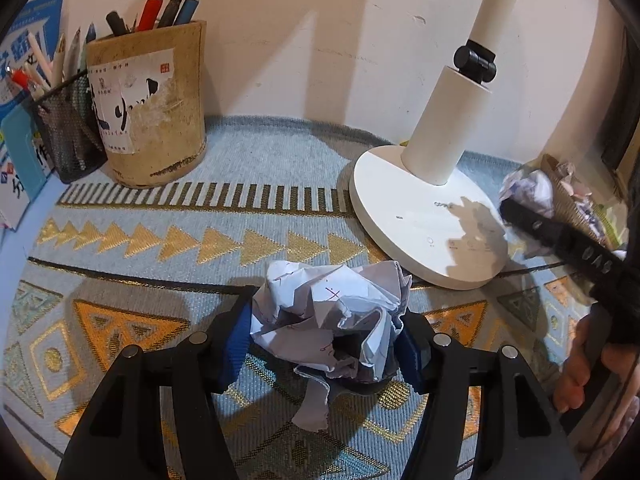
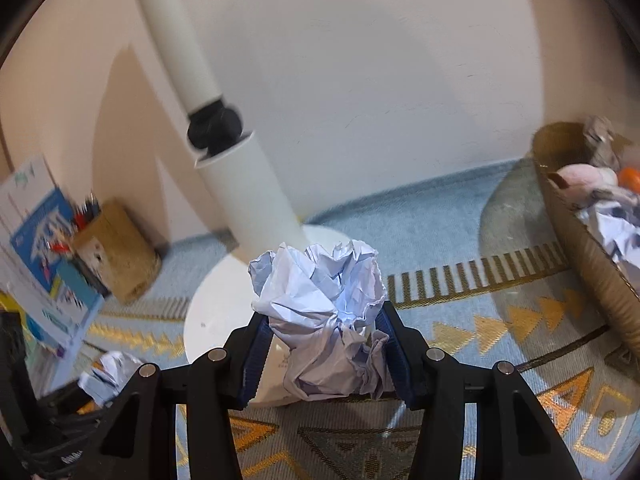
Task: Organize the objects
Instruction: 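Grasp the paper ball on the lamp base with the right tool while the left tool grasps a paper ball, then carry both paper balls over the brown bowl and open both tools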
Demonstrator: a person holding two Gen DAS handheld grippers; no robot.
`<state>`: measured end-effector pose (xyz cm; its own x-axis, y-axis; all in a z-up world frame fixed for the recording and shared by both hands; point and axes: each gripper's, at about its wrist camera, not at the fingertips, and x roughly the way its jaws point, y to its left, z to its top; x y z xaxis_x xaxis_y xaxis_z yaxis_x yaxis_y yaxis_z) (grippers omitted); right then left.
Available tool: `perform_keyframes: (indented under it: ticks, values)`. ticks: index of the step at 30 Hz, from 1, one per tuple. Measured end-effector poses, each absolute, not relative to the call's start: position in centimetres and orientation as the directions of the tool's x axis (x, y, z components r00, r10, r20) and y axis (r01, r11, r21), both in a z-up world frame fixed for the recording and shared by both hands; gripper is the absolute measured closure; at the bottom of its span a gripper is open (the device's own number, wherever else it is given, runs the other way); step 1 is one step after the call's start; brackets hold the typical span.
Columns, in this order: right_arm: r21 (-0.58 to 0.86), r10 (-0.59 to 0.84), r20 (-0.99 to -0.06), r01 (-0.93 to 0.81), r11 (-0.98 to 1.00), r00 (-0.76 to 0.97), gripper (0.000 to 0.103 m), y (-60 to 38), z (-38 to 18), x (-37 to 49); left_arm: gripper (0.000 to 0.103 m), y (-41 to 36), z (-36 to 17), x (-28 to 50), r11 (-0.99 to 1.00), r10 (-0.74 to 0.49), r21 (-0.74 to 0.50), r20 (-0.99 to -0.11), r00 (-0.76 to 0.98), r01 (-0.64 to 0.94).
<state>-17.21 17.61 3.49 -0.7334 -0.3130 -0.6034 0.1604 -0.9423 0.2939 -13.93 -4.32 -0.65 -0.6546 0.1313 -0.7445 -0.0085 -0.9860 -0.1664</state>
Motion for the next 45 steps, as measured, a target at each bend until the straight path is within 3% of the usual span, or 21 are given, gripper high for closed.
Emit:
perform_keyframes:
  ticks: [4,11,15,18,21,27,30,31,32,33,34,35,39,45]
  values:
    - [0.336,-0.324,-0.589,0.140,-0.932,-0.740,0.052,18.5,3.5,-17.1,0.042,-4.1,-0.4,-13.5,-0.990,0.113,-0.142,-0.739,-0.664,-0.010]
    - [0.342,-0.338,-0.583,0.154,-0.927,-0.739,0.052,18.4,3.6,-16.9,0.042,-6.6,-0.7,-13.3,-0.968,0.135,-0.241,-0.723,-0.678,0.064]
    - [0.382,-0.353,-0.562,0.144,-0.913,-0.748,0.052,19.8,4.0,-16.2,0.043,-5.6,0.2,-12.5,-0.982,0.055,-0.165,-0.700,-0.712,0.087]
    - [0.474,-0.413,-0.485,0.165,-0.865,-0.771,0.052,22.8,6.7,-15.2,0.043,-2.7,2.7,-11.9,-0.972,0.149,-0.233,-0.615,-0.774,-0.002]
    - [0.568,-0.448,-0.407,0.164,-0.807,-0.796,0.051,28.1,9.9,-14.4,0.043,2.6,6.0,-14.0,-0.967,0.233,-0.224,-0.564,-0.792,-0.125]
    - [0.436,-0.221,-0.480,-0.012,-0.900,-0.849,0.050,39.4,14.4,-14.5,0.043,14.8,12.0,-20.1,-0.905,0.425,-0.232,-0.471,-0.773,-0.357]
    - [0.429,-0.190,-0.513,-0.059,-0.901,-0.837,0.048,42.9,14.7,-15.3,0.041,21.2,13.0,-22.9,-0.871,0.490,-0.226,-0.461,-0.739,-0.436]
    - [0.423,-0.178,-0.527,-0.075,-0.903,-0.831,0.039,44.0,14.6,-15.5,0.039,22.8,12.8,-23.7,-0.862,0.505,-0.222,-0.470,-0.724,-0.456]
    - [0.416,-0.161,-0.545,-0.098,-0.904,-0.823,0.015,45.1,14.3,-15.8,0.035,24.2,12.5,-24.3,-0.858,0.507,-0.213,-0.487,-0.711,-0.467]
    - [0.409,-0.139,-0.560,-0.127,-0.904,-0.817,0.000,45.9,14.1,-15.9,0.018,25.6,12.0,-25.0,-0.860,0.500,-0.198,-0.512,-0.698,-0.470]
    - [0.392,-0.113,-0.592,-0.162,-0.905,-0.798,0.000,46.5,13.6,-16.2,0.002,26.9,11.2,-25.9,-0.862,0.488,-0.189,-0.556,-0.673,-0.469]
    - [0.366,-0.097,-0.621,-0.178,-0.913,-0.778,0.000,47.0,13.3,-16.6,0.000,27.9,10.3,-26.5,-0.858,0.488,-0.194,-0.598,-0.636,-0.476]
    - [0.333,-0.040,-0.594,-0.200,-0.922,-0.803,0.000,48.6,12.9,-15.5,0.000,28.3,8.3,-25.9,-0.866,0.463,-0.155,-0.611,-0.642,-0.476]
    - [0.432,-0.062,-0.585,-0.246,-0.868,-0.808,0.000,50.6,12.5,-14.0,0.000,25.7,9.1,-25.9,-0.890,0.427,-0.157,-0.615,-0.663,-0.427]
